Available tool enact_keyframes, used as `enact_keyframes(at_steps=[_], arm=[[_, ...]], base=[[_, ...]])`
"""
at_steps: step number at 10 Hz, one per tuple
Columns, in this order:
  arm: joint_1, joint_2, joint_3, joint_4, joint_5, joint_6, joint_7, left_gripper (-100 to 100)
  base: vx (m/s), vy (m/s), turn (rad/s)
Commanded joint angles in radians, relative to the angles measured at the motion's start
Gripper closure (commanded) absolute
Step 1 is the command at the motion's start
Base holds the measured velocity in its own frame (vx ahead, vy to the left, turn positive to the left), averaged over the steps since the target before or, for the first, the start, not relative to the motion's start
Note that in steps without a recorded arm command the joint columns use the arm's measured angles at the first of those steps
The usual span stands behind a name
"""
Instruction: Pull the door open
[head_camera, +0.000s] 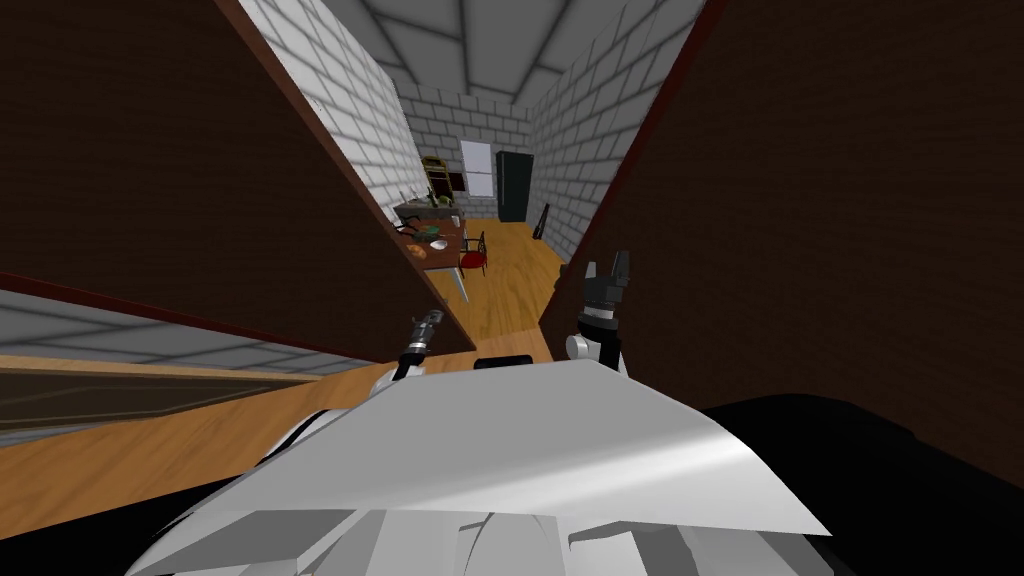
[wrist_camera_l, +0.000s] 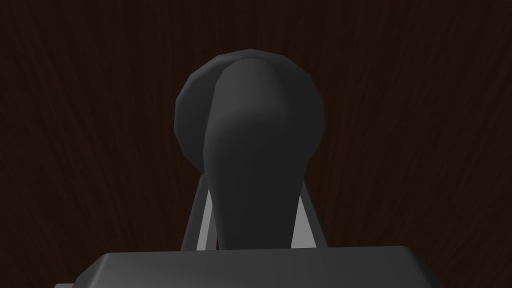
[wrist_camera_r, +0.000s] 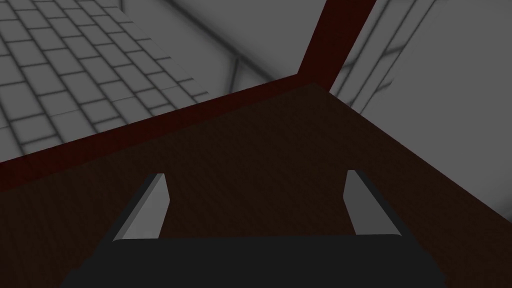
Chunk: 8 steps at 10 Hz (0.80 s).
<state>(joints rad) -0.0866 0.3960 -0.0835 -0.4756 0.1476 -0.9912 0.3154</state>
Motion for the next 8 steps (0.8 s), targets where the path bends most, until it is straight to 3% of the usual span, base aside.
enact_keyframes(at_steps=[1,5,8], arm=[[-0.001,0.004,-0.016,0.020,-0.016,-0.032,0.023,100],[0.005,0.023,-0.037,0.039,-0.041,-0.073,0.060,100],[0.002,0.014,-0.031,0.049,-0.045,-0.072,0.057,100]], base=[[-0.217,0.051,-0.139],[-0.176,0.094,-0.108],[-0.137,0.037,-0.106]])
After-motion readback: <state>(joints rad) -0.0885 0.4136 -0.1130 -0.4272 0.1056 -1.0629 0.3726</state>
